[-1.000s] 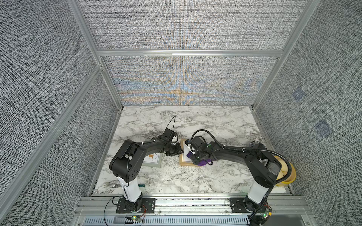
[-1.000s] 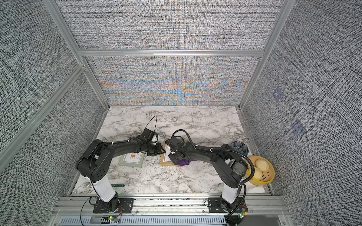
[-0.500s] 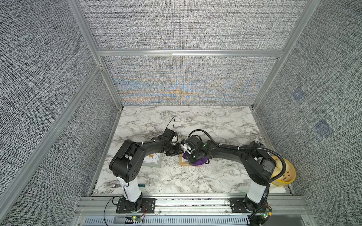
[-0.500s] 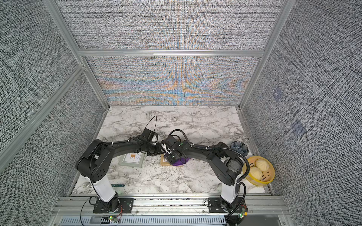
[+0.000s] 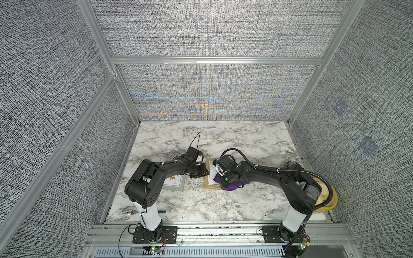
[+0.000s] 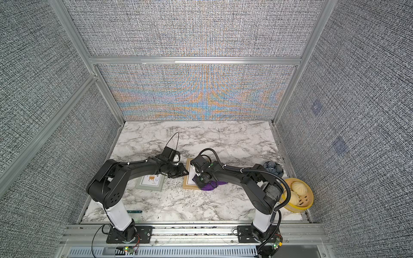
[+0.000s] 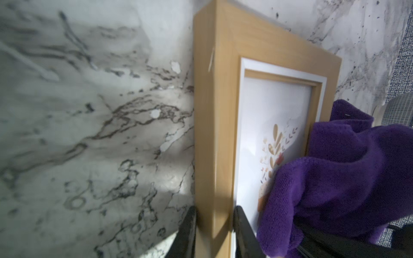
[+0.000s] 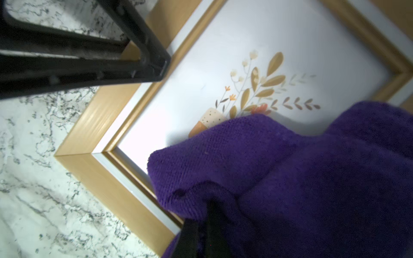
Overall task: Wipe the picture frame with a cloth
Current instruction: Wipe the dirt from the picture frame.
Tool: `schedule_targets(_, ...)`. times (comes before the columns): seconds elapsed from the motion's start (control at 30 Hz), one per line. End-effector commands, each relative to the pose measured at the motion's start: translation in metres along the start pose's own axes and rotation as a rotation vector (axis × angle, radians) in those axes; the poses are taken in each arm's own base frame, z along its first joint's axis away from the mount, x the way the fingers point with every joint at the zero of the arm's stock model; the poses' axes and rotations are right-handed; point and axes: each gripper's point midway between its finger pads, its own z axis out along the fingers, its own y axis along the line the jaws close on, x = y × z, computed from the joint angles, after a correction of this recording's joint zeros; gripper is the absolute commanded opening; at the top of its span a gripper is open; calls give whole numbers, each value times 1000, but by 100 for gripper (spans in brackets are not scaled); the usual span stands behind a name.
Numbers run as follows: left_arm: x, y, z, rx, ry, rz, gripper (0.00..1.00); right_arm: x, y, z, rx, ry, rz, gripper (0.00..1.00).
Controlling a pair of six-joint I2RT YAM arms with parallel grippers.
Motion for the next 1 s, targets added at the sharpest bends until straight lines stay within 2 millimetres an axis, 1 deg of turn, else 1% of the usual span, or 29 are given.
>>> schedule_targets(0.0,54,77,-2,-341,155,-126,8,20,11,15,-35,96,36,0)
schedule_targets(0.07,55,78,-2,-341,156,-130,8,10,14,14,-44,51,60,0)
schedule_targets(0.13,55,77,-2,-338,158,-129,8,9,12,10,-36,33,65,0)
schedule_targets(0.2,55,77,-2,-339,156,-129,8,17,4,6,2,51,63,0)
schedule_targets(0.27,54,77,-2,-340,155,-129,8,33,-5,1,34,80,57,0)
schedule_targets(0.3,53,77,-2,-338,153,-128,9,37,-9,-3,48,90,54,0)
schedule_targets(0.33,53,77,-2,-340,154,-128,8,52,-15,-5,70,124,51,0)
schedule_targets(0.37,53,77,-2,-340,151,-128,8,59,-21,-10,91,140,50,0)
schedule_targets(0.43,53,77,-2,-342,151,-126,8,63,-29,-18,118,145,53,0)
schedule_targets(0.47,53,77,-2,-342,151,-127,8,61,-32,-21,133,139,53,0)
schedule_targets(0.5,53,77,-2,-341,149,-126,8,59,-34,-22,139,133,54,0)
schedule_targets(0.57,51,76,-2,-339,146,-126,9,51,-29,-16,113,118,61,0)
schedule_targets(0.67,52,76,-1,-338,148,-124,8,40,-8,5,26,98,71,0)
schedule_targets(0.73,52,76,-1,-336,149,-125,8,37,4,17,-18,88,72,0)
schedule_targets(0.77,52,76,0,-335,150,-124,8,27,10,19,-35,61,66,0)
schedule_targets(0.8,53,76,0,-334,153,-124,8,14,15,17,-53,24,67,0)
schedule_targets(0.83,53,76,0,-331,155,-124,9,4,19,16,-69,-8,72,0)
schedule_targets(0.9,53,76,1,-328,156,-122,8,-14,15,11,-62,-69,94,0)
schedule_targets(0.97,54,76,1,-329,159,-118,8,-29,-2,4,-15,-118,141,0)
